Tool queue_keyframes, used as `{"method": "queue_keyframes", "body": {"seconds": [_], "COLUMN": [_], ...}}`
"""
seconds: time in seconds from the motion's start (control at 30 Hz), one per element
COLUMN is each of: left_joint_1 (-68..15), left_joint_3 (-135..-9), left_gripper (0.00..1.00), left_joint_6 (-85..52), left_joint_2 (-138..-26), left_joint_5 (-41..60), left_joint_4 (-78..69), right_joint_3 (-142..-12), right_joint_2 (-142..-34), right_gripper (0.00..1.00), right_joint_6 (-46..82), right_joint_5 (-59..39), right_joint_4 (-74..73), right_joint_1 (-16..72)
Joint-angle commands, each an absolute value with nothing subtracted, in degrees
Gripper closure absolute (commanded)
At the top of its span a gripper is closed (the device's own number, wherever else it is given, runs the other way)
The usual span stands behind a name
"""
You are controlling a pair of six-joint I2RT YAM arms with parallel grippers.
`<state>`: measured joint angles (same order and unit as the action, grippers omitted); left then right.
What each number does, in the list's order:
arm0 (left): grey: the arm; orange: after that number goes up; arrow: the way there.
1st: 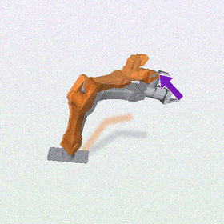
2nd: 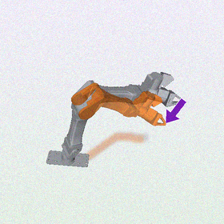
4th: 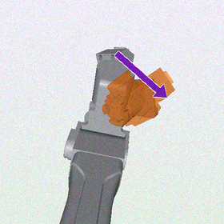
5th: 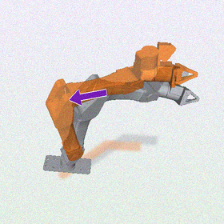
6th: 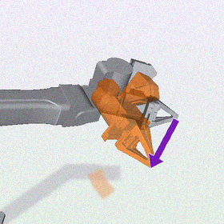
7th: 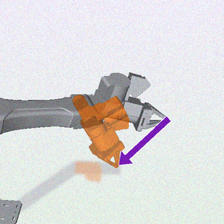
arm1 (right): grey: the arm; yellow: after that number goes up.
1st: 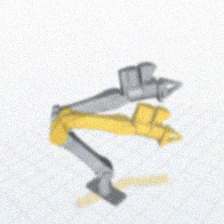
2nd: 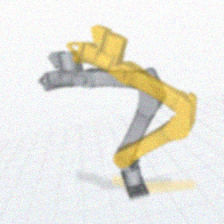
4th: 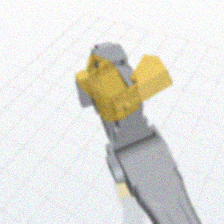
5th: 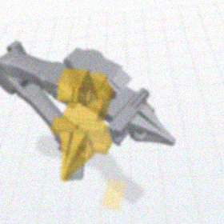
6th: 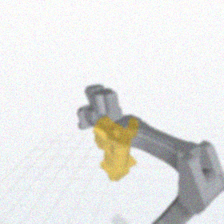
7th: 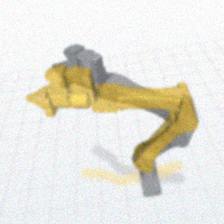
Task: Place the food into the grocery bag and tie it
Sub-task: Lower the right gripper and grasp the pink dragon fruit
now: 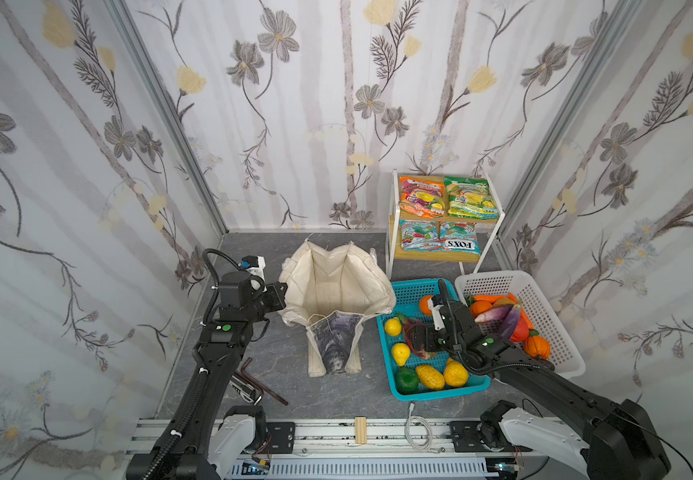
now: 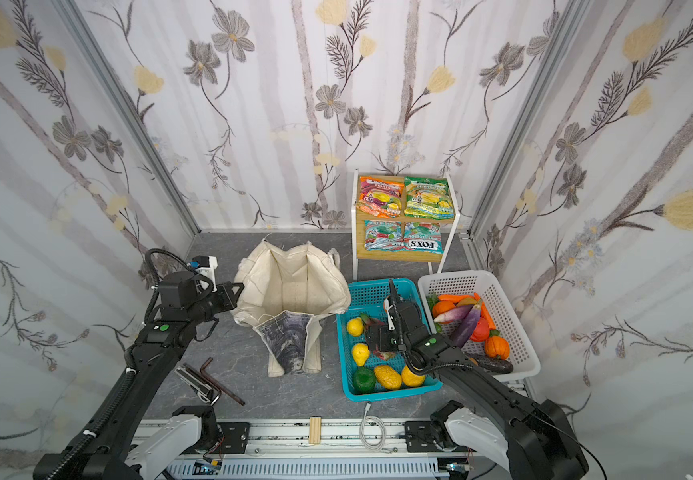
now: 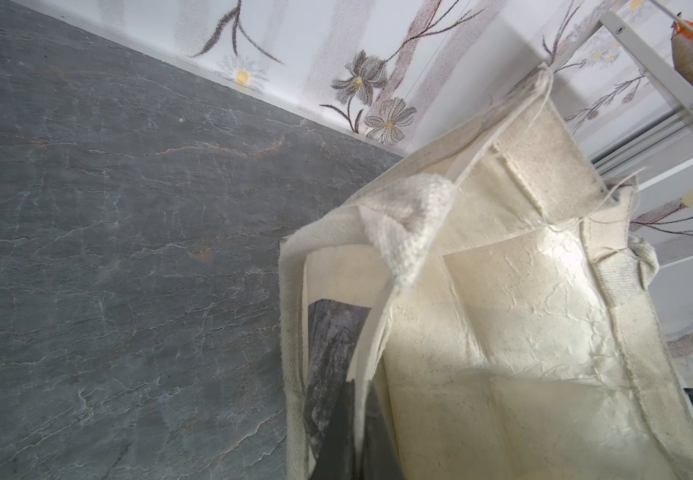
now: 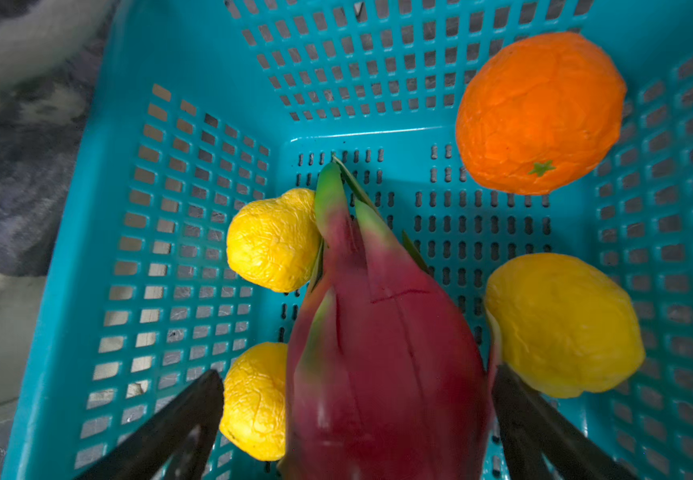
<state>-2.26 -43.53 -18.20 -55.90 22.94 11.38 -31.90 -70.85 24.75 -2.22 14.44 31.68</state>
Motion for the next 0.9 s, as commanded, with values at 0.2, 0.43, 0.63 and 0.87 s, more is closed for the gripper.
{"method": "queue_keyframes", "body": {"seconds": [0.2, 0.43, 0.63, 0.87], "left_joint_1": [-2.37, -2.37, -2.37, -2.37], "left_joint_3": [-43.69, -43.56, -43.51, -43.86], "left_gripper": [1.00, 1.00, 1.00, 1.00], "left_joint_6": [-18.02, -18.28, -18.11, -18.54], "left_joint_2": [-54.65, -54.85, -55.28, -55.46], "left_joint_5": [23.28, 23.38, 23.16, 23.42], "left_joint_4": [11.34, 11.43, 11.47, 11.53], "right_joint_3": [-31.03, -31.64, -31.64, -31.99], "right_joint_2": [-75.61, -78.72, -80.44, -81.38], "right_gripper": [0.00, 0.00, 0.05, 0.16], "right_joint_6": [24.08, 23.82, 23.51, 23.78], "right_joint_5": [-4.28, -0.95, 1.32, 4.83], "right_joint_4": [7.81, 6.46, 3.54, 5.31], "right_joint_1": [30.97, 30.41, 30.37, 30.40]}}
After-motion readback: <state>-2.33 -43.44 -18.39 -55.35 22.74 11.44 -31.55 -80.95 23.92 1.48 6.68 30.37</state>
